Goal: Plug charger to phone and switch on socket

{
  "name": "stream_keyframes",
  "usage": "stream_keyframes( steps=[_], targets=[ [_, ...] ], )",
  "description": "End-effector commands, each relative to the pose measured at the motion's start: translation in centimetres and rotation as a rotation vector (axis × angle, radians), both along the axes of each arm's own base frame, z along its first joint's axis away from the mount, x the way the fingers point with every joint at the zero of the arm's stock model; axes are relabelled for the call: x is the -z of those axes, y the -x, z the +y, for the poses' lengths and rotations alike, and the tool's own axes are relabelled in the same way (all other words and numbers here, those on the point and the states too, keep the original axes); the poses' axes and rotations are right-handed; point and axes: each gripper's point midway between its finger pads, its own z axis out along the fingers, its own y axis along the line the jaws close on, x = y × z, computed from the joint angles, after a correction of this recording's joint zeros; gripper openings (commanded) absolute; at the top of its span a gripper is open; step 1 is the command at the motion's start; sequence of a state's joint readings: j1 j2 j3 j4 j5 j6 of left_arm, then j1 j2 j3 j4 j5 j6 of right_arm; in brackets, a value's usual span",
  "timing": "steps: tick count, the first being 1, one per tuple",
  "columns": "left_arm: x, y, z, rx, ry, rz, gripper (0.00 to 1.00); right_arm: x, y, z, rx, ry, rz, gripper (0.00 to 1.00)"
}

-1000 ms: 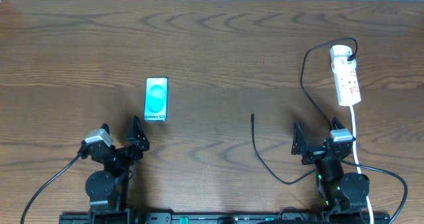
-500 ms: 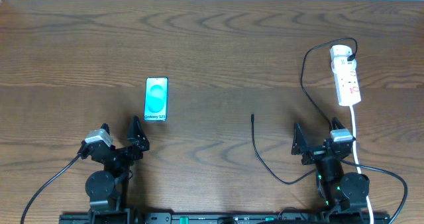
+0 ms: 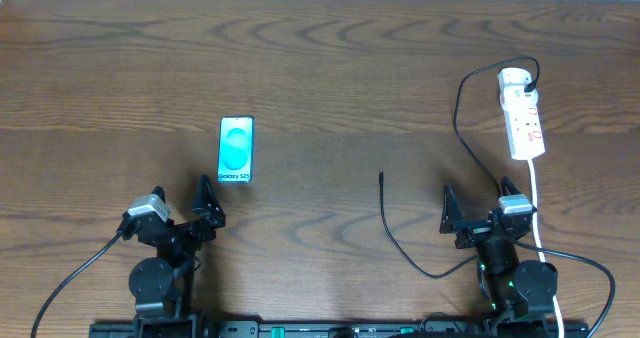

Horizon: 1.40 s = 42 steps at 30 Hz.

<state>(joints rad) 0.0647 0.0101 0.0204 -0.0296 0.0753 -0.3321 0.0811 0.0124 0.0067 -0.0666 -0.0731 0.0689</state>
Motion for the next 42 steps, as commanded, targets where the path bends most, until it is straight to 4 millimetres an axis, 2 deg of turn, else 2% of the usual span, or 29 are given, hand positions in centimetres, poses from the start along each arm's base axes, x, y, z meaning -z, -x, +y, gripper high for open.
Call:
stream_keyframes(
  steps=[1,18,20,23,28,31,32,34,35,39,42],
  targets=[
    [1.5,0.1,-0.2,0.012,-0.013,0.047,0.92,0.0,0.0,0.0,0.005,-0.012,0.001,0.99],
    [1.1,0.0,-0.3,0.023,-0.014,0.027,0.92,0.0,0.0,0.0,0.005,-0.012,0.001,0.99],
    [-0.2,-0.1,-1.1,0.067,-0.032,-0.017,0.92,0.0,0.0,0.0,0.005,-0.012,0.001,0.99],
    [-2.5,0.2,-1.1,0.071,-0.050,-0.051,0.92,0.0,0.0,0.0,0.005,-0.012,0.001,0.99],
    [-7.2,-0.2,-1.1,0.085,-0.151,0.022,0.92,0.0,0.0,0.0,0.005,-0.012,0.001,0.99],
    [-10.5,-1.8,-1.1,0.099,-0.159,0.101,0.92,0.0,0.0,0.0,0.005,-0.012,0.001,0.99],
    [-12.2,-3.1,-1.2,0.116,-0.153,0.164,0.92,0.0,0.0,0.0,0.005,-0.012,0.001,0.99],
    [-13.8,-4.6,-1.5,0.146,-0.137,0.246,0.92,0.0,0.0,0.0,0.005,-0.012,0.001,0.99],
    [-14.9,-6.1,-1.7,0.170,-0.119,0.339,0.92,0.0,0.0,0.0,0.005,-0.012,0.001,0.99],
    [-16.0,-8.3,-1.6,0.194,-0.102,0.564,0.92,0.0,0.0,0.0,0.005,-0.012,0.001,0.99],
    [-15.2,-9.7,-1.5,0.204,-0.079,0.709,0.92,0.0,0.0,0.0,0.005,-0.012,0.001,0.99]
  ],
)
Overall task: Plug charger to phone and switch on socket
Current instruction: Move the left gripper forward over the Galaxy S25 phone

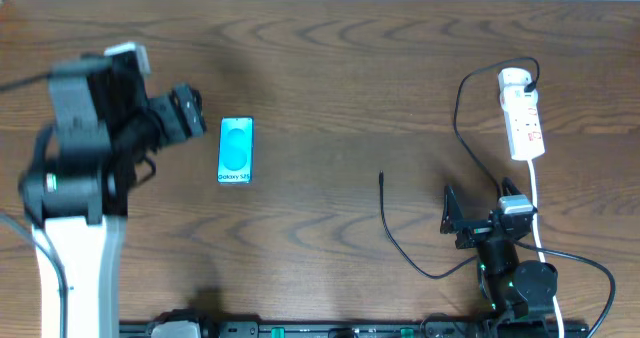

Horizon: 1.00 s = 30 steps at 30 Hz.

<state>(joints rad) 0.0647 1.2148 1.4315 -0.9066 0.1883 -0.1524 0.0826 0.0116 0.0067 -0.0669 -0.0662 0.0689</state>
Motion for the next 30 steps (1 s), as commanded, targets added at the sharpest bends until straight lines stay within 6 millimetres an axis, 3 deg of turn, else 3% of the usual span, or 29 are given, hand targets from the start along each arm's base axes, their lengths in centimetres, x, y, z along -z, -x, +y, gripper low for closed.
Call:
stream_keyframes(
  steps=[1,4,6,7,14,25,26,27,28,29,30],
  targets=[
    [0.0,-1.3,-0.1,0.022,0.000,0.066,0.92,0.0,0.0,0.1,0.000,-0.012,0.002,0.99],
    [2.5,-1.2,0.0,0.020,0.005,0.172,0.92,0.0,0.0,0.1,0.000,-0.012,0.002,0.99],
    [3.3,-1.5,0.0,0.017,0.010,0.198,0.92,0.0,0.0,0.1,0.000,-0.012,0.002,0.99],
    [3.9,-1.8,0.0,0.017,0.011,0.216,0.98,0.0,0.0,0.1,0.000,-0.012,0.002,0.99],
    [7.1,-2.6,-0.1,0.027,0.014,0.322,0.98,0.0,0.0,0.1,0.000,-0.012,0.002,0.99],
    [15.2,-5.1,-1.6,0.086,-0.003,0.530,0.98,0.0,0.0,0.1,0.000,-0.012,0.001,0.99],
    [15.6,-5.3,-1.6,0.087,-0.009,0.536,0.94,0.0,0.0,0.1,0.000,-0.012,0.001,0.99],
    [16.3,-5.5,-1.5,0.084,-0.026,0.545,0.80,0.0,0.0,0.1,0.000,-0.012,0.002,0.99],
    [16.7,-5.7,-1.5,0.083,-0.037,0.553,0.73,0.0,0.0,0.1,0.000,-0.012,0.002,0.99],
    [17.0,-5.8,-1.6,0.084,-0.044,0.557,0.74,0.0,0.0,0.1,0.000,-0.012,0.002,0.99],
    [17.1,-5.9,-1.7,0.086,-0.043,0.558,0.97,0.0,0.0,0.1,0.000,-0.012,0.002,0.99]
  ],
)
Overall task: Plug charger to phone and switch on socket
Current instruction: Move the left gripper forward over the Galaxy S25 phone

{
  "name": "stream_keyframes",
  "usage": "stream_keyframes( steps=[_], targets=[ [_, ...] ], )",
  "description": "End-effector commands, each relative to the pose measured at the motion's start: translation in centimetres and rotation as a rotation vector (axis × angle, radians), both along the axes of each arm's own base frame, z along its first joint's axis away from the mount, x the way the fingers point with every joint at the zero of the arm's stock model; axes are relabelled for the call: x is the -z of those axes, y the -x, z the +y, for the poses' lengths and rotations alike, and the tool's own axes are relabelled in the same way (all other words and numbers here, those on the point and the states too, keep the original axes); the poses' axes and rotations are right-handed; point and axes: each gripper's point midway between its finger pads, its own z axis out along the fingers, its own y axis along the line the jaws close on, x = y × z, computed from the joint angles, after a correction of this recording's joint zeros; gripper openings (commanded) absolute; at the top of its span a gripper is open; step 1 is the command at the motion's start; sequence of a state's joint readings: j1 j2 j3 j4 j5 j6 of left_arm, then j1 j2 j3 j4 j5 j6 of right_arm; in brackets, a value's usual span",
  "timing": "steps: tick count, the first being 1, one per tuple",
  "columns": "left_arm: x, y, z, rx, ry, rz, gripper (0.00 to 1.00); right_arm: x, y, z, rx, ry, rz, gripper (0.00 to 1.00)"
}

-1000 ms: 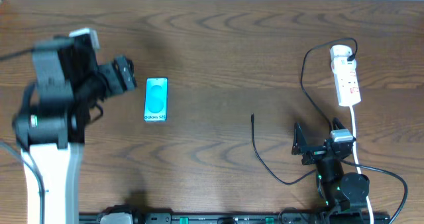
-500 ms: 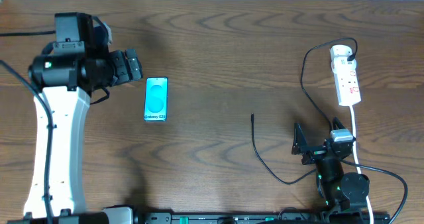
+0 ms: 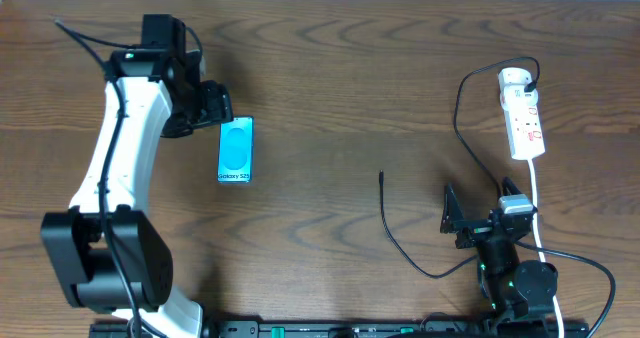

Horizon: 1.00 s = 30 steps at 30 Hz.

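A phone (image 3: 235,150) with a light blue screen lies flat on the wooden table, left of centre. My left gripper (image 3: 218,108) hovers at the phone's far left corner, jaws apparently open and holding nothing. The black charger cable's free tip (image 3: 381,175) lies mid-table, well right of the phone. A white socket strip (image 3: 522,118) at the far right has the charger plug (image 3: 515,78) in its far end. At the front right, my right gripper (image 3: 450,216) rests open and empty beside the cable.
The black cable (image 3: 400,248) curves from its tip toward the right arm's base, then loops up to the strip. The strip's white lead (image 3: 537,203) runs down past the right arm. The table (image 3: 320,68) is dark wood.
My left arm has shifted right and further back, bringing its gripper from left of the phone to the phone's far left corner. Phone, cable, strip and right arm are unchanged.
Both arms first sat folded at the front edge, the left gripper just below the phone. Then the left arm was raised and stretched out to the phone's left. Now its gripper is at the phone's far left corner. Nothing else has shifted.
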<state>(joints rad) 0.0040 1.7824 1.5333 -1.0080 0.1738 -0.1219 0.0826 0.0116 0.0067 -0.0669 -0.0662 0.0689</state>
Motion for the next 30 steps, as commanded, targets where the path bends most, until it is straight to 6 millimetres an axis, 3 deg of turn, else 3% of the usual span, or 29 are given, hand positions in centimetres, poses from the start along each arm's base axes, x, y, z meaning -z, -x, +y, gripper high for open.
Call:
stream_keyframes(
  steps=[1,14,22,30],
  targets=[
    [0.1,-0.6,0.0,0.018,-0.031,-0.011,0.98,0.0,0.0,0.1,0.000,-0.012,0.002,0.99],
    [0.4,-1.4,1.0,0.007,-0.101,-0.030,0.98,0.0,0.0,0.1,0.000,-0.012,0.002,0.99],
    [4.1,-1.7,-0.4,0.048,-0.119,0.050,0.98,0.0,0.0,0.1,0.000,-0.012,0.002,0.99],
    [6.4,-1.9,-0.8,0.061,-0.119,0.092,0.98,0.0,0.0,0.1,0.000,-0.012,0.002,0.99]
  ],
)
